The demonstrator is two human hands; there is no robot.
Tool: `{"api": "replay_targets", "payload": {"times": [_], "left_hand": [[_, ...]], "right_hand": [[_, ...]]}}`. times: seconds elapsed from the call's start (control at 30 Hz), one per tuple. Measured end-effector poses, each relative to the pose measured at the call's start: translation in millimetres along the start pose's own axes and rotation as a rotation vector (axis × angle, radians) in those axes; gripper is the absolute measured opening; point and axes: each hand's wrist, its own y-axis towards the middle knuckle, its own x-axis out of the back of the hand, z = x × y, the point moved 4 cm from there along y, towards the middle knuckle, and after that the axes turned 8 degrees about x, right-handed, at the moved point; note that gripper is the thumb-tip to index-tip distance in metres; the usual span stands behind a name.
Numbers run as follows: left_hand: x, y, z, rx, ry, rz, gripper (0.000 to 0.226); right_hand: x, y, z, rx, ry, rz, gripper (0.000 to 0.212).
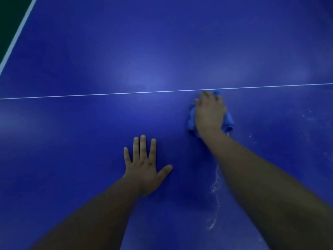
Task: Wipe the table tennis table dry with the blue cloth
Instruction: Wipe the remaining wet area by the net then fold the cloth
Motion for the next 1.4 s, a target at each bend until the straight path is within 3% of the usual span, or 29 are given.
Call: {"api": "replay_targets", "payload": {"times": [0.1, 0.2, 0.3, 0.37, 0.43, 0.57, 0.67, 0.8, 0.93, 1.0, 1.13, 1.27, 1.33, 1.4], "left_hand": [[3, -2, -1, -0.01, 0.002, 0.027, 0.095], [4, 0, -2, -0.003, -0.003, 0.029, 0.098], [5, -1, -2, -0.021, -0.015, 0.047, 0.116], [5, -1, -2, -0.015, -0.017, 0.045, 0.119], [8, -2, -2, 0.011, -0.012, 0.047, 0.105], [10, -5, -2, 0.023, 0.018, 0.107, 0.093], [10, -7, -1, 0.002, 0.023, 0.108, 0.093], [11, -6, -1, 0.001, 0.017, 0.118, 0.094], [10, -5, -2, 0.011, 0.014, 0.081, 0.09], [10, -4, -3, 0.014, 0.009, 0.086, 0.092], [9, -4, -3, 0.018, 0.025, 0.113, 0.092], [8, -3, -1, 0.002, 0.028, 0.122, 0.096], [7, -3, -1, -0.004, 0.027, 0.116, 0.097], [7, -3, -2, -0.006, 0.018, 0.119, 0.095]], "right_hand": [[17, -13, -28, -0.071, 0.049, -0.132, 0.034], [6, -27, 47, 0.24, 0.117, -0.21, 0.029], [-21, -47, 139, 0.451, 0.136, 0.114, 0.04], [-39, -45, 152, 0.424, 0.081, 0.206, 0.04], [-37, -24, 131, 0.372, 0.061, 0.133, 0.034], [-10, 6, 22, 0.064, 0.031, 0.089, 0.035], [32, 2, -42, -0.175, 0.029, -0.104, 0.035], [28, -14, 41, 0.113, 0.093, -0.211, 0.023], [-30, -40, 125, 0.225, 0.063, 0.096, 0.042], [-33, -22, 111, 0.182, 0.051, 0.099, 0.044], [-11, 30, 11, -0.019, -0.053, -0.005, 0.04], [25, 16, -83, -0.257, -0.028, -0.1, 0.036], [36, -2, -87, -0.284, -0.029, -0.137, 0.038], [36, -17, -47, -0.161, -0.012, -0.172, 0.047]]}}
